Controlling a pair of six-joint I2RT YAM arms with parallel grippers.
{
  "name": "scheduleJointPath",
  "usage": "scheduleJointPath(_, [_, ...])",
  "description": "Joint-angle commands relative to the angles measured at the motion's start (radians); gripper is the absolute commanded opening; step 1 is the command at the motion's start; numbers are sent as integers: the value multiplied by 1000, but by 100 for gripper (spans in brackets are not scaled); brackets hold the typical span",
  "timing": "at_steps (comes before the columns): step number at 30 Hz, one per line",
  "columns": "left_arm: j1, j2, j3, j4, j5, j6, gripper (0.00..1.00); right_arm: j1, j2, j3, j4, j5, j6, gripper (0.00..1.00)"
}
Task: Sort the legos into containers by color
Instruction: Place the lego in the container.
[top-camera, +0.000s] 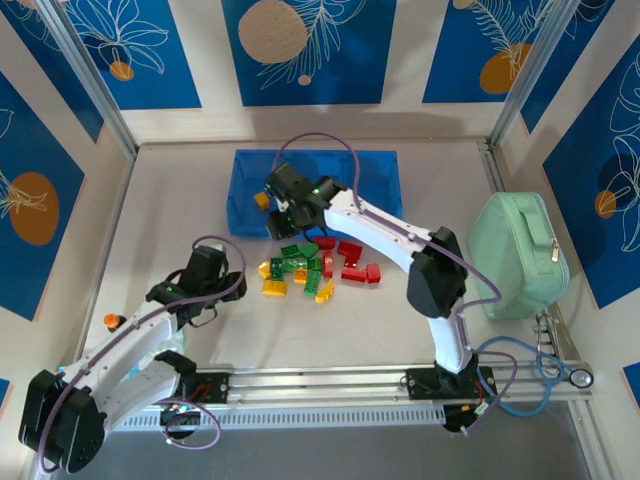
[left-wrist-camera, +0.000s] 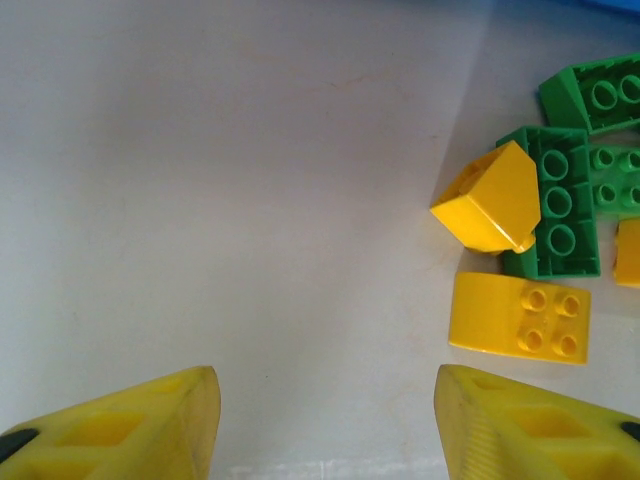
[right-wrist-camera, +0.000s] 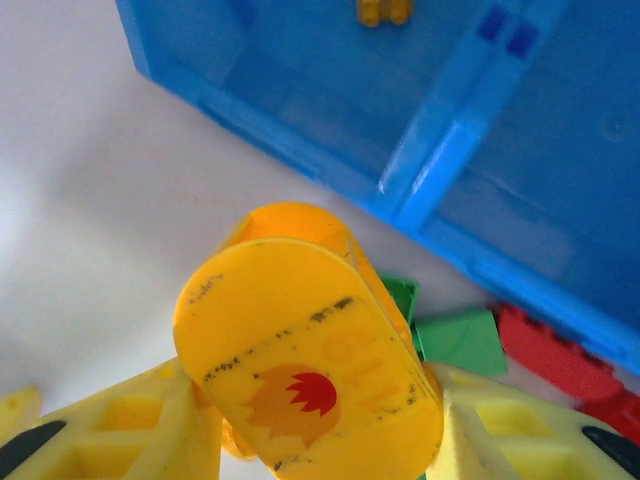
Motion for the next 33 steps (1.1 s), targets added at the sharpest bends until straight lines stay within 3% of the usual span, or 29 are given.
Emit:
scheduleJointPath(1, [-16, -45, -36, -32, 2, -33, 59, 7, 80, 142, -56, -38, -33, 36])
scheduleJointPath(9, [-18, -130, -59, -67, 3, -43, 59, -4, 395, 582, -174, -36, -90, 36])
scheduleJointPath(13, [-18, -163, -67, -83, 2, -44, 59, -14, 495, 691, -171, -48, -127, 37])
scheduleJointPath(23, [-19, -226, -70, -94, 13, -42, 59, -25, 550, 726, -115, -57, -164, 44])
scheduleJointPath(33, [-24, -179, -9, -115, 18, -11, 59, -18, 510, 760, -126, -2, -170, 68])
